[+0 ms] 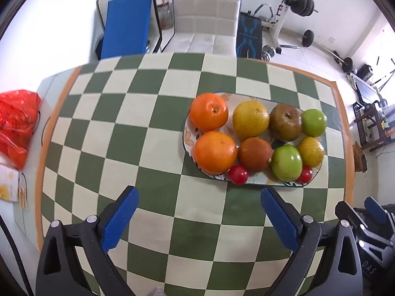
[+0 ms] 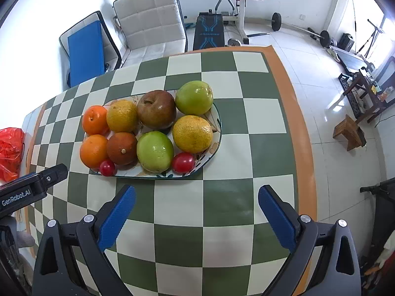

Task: Organize fruits

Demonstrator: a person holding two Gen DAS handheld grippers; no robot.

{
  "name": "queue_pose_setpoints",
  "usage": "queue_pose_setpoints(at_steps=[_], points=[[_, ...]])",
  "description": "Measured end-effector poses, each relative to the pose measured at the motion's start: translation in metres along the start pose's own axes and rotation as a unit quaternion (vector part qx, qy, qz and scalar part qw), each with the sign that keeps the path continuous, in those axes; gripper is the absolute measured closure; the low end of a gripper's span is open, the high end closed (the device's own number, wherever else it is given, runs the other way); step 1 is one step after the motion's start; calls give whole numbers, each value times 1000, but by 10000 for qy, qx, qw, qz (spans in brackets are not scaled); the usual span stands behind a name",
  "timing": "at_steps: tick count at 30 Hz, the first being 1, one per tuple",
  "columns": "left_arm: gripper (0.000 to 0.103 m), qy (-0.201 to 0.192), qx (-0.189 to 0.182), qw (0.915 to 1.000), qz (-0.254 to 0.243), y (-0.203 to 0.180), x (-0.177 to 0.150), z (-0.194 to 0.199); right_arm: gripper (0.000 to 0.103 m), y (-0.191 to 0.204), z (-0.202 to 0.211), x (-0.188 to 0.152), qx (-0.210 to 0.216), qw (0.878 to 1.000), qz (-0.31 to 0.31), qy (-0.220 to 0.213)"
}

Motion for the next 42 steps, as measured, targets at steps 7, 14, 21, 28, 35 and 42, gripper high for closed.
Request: queue_pose_setpoints(at_steps=[7, 14, 21, 28, 35, 42], points=[[2, -167, -33, 9998, -74, -1, -5, 19, 2, 3, 25, -2, -100, 9998, -37, -191], [2, -417, 47, 9988, -234, -1, -16, 48, 2, 3, 51, -7, -166, 9992, -61, -364], [2, -800, -41, 9961, -357, 5, -34, 107, 2, 5, 98, -21, -120, 9980, -113, -609], [2, -1139, -242, 9923, -423, 7, -50, 180, 2, 16, 174, -40, 24, 9952, -83, -973], [2, -1320, -493, 9887, -512, 4, -67, 235, 2, 31, 257, -61, 103, 9910, 38, -1335], [2, -1560, -530, 9848, -552, 8, -76, 272, 2, 43, 316, -76, 128, 9875, 126, -1566]])
Point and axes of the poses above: each gripper's, at about its wrist camera, not at the fingertips, and z roughly against the way its jaws point, y to its left, x to its top, the point moved 6 cm from there along -z, roughly the way its jaws point, and after that the axes turned 2 degrees about x, right-handed, at the moved point
